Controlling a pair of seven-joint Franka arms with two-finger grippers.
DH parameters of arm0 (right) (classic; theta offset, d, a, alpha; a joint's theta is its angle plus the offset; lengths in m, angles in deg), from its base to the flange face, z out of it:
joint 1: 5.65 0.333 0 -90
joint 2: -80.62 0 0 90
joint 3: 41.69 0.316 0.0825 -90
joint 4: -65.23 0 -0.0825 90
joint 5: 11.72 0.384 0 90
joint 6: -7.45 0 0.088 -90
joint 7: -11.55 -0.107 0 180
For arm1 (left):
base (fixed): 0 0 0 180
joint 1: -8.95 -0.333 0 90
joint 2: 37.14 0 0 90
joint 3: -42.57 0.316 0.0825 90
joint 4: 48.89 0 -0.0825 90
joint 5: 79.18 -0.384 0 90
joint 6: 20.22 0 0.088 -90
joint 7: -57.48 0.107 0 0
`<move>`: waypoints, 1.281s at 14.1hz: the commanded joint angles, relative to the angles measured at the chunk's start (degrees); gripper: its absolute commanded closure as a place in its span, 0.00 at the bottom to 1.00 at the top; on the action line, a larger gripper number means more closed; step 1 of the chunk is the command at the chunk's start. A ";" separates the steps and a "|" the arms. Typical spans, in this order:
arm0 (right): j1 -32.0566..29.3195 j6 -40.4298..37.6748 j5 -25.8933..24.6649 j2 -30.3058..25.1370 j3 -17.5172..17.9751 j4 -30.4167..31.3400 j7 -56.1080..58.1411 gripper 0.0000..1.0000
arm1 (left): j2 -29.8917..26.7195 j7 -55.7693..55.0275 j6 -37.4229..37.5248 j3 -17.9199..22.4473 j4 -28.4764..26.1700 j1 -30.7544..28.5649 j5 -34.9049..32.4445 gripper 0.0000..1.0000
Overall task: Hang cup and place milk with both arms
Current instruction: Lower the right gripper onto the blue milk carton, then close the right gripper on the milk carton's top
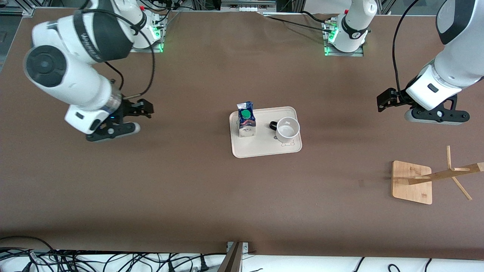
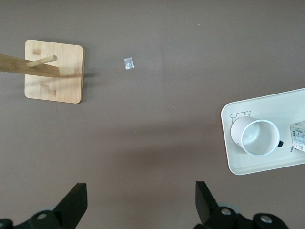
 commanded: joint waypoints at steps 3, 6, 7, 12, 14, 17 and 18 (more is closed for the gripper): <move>7.59 3.21 2.27 4.14 -0.31 -3.04 -12.41 0.00 | 0.38 0.08 1.11 0.13 1.37 0.12 -0.06 0.00; 11.99 3.22 2.36 10.03 -0.57 -9.89 -19.45 0.00 | 0.38 0.17 1.11 0.13 1.37 0.12 -0.06 0.00; 13.31 3.31 2.36 11.70 -0.74 -11.91 -22.35 0.00 | 0.38 0.08 1.11 0.13 1.37 0.12 -0.06 0.00; 18.76 8.31 2.53 16.02 -1.10 -14.39 -34.05 0.00 | 0.38 0.17 1.11 0.13 1.37 0.04 -0.06 0.00; 20.52 9.89 4.98 16.99 -1.53 -14.48 -35.99 0.00 | 0.38 0.17 1.11 0.13 1.37 0.04 -0.06 0.00; 22.46 13.23 5.17 18.57 -1.80 -14.57 -38.98 0.00 | 0.38 0.17 1.11 0.13 1.37 0.04 0.02 0.00; 22.90 13.41 5.17 18.92 -1.80 -14.57 -39.08 0.00 | 0.38 0.17 1.11 0.13 1.37 0.04 -0.06 0.00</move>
